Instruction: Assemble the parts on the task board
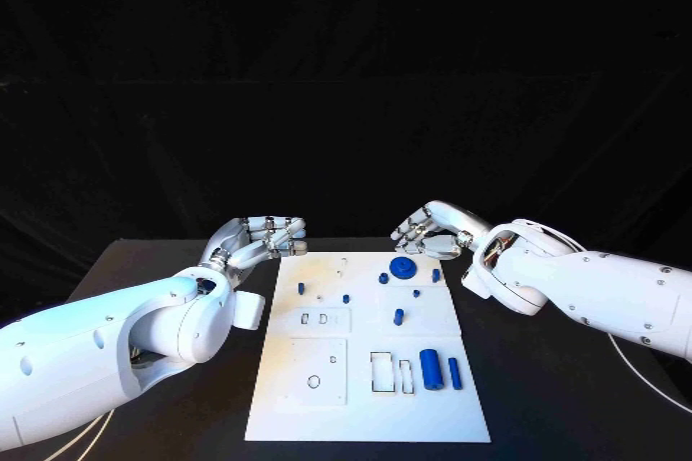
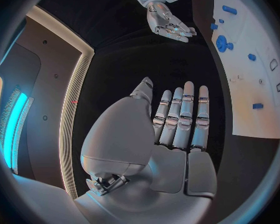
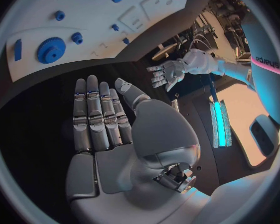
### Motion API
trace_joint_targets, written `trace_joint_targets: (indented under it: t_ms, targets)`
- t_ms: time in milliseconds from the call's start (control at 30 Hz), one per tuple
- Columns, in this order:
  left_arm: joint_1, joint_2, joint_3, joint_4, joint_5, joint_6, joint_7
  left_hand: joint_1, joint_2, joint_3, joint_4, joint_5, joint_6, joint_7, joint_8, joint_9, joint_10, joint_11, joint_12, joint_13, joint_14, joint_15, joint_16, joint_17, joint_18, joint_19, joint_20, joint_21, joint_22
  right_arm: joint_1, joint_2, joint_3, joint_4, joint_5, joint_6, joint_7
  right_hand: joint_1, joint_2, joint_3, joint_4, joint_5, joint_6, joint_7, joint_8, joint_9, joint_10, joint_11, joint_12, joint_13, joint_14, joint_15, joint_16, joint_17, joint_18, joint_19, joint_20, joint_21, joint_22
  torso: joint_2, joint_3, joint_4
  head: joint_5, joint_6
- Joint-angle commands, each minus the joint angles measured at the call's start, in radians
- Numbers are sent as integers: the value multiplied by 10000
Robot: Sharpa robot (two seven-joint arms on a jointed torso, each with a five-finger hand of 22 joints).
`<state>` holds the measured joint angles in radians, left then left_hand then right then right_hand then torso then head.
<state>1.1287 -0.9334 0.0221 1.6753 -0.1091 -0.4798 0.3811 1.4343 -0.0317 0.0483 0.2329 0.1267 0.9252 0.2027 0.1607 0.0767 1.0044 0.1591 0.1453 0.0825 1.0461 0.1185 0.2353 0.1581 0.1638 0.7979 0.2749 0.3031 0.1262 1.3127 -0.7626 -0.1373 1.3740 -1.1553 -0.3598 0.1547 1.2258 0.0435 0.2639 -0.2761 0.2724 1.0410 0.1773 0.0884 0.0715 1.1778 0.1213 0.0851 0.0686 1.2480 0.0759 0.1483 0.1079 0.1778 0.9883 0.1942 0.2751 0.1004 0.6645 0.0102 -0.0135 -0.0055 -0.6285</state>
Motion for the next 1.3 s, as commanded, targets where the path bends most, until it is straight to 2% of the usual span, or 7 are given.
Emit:
trace_joint_targets:
  t_ms: [33, 167, 433, 567, 767, 967, 1300]
  targets:
    - [51, -136, 38, 363, -217, 665, -176, 226, -19, -18, -136, 25, 400, -67, 65, 15, 527, -124, 71, 51, 649, -167, 199, 228, 220, 566, -96, 248, 50, 56, 60, 4, 92, -3239, 670, -1532, -53, -609, -36, 59, 263, 565, -293, -34, 40, 562, -344, -143, 96, 1756, -578, 589, 695, 60, 1990, -717, 1321, 632, 378, 27, 47, -80, 58]
    - [86, -316, 87, 755, -215, 766, -214, 231, -43, -38, -143, 22, 413, -74, 48, 12, 546, -126, 49, 50, 605, -157, 165, 242, 218, 591, -107, 252, 44, 92, 173, 5, 99, -4357, 822, -2242, -98, -825, -83, 203, 441, 563, -397, -110, 28, 367, -442, -146, 153, 2537, -782, 1176, 1399, 16, 2508, -985, 2103, 1123, 621, 49, 91, -139, 100]
    - [226, -546, 150, 1327, -82, 869, -229, 244, -58, -66, -151, 24, 434, -78, 2, 3, 569, -120, -15, 44, 496, -134, 72, 269, 220, 697, -146, 294, 44, 107, 457, 6, 23, -5242, 1076, -2756, -104, -1062, 143, 591, 586, 486, -474, -171, 31, -87, -473, 34, 329, 2578, -884, 2986, 3166, 28, 2651, -1132, 3372, 2093, 1008, 86, 119, -188, 197]
    - [276, -603, 170, 1462, -54, 891, -219, 245, -58, -68, -152, 24, 434, -77, -3, 2, 569, -119, -22, 43, 488, -132, 64, 271, 221, 706, -149, 298, 44, 106, 569, 6, -41, -5349, 1142, -2805, -96, -1120, 284, 743, 594, 466, -482, -164, 40, -216, -477, 104, 397, 2558, -917, 3917, 3855, 15, 2705, -1138, 3920, 2529, 1102, 93, 128, -192, 235]
    - [351, -685, 193, 1626, -19, 944, -221, 252, -59, -70, -156, 25, 431, -77, -15, -1, 562, -116, -39, 40, 478, -129, 51, 277, 221, 724, -156, 305, 43, 105, 733, 6, -153, -5418, 1194, -2832, -61, -1259, 571, 1001, 605, 413, -474, -156, 54, -365, -484, 237, 500, 2544, -898, 6637, 6315, -313, 3145, -1127, 6382, 5467, 1218, 94, 163, -216, 254]
    - [396, -725, 201, 1690, 18, 954, -232, 253, -66, -94, -160, 23, 396, -50, -73, -17, 509, -88, -120, 21, 431, -106, -4, 299, 214, 758, -173, 310, 31, 105, 824, 6, -198, -5428, 1205, -2807, -33, -1334, 800, 1193, 638, 420, -460, -142, 70, -372, -483, 321, 548, 2549, -891, 8287, 7840, -521, 3382, -1101, 7810, 7258, 1270, 87, 193, -150, 278]
    - [426, -742, 204, 1644, 47, 954, -270, 259, -68, -114, -169, 24, 370, -25, -123, -27, 467, -61, -189, 6, 372, -79, -66, 315, 212, 783, -184, 312, 19, 105, 880, 6, -127, -5427, 1107, -2766, -9, -1411, 989, 1396, 643, 449, -461, -131, 86, -147, -520, 481, 630, 2553, -920, 9391, 8836, -663, 3524, -1087, 8777, 8511, 1344, 93, 177, -134, 324]
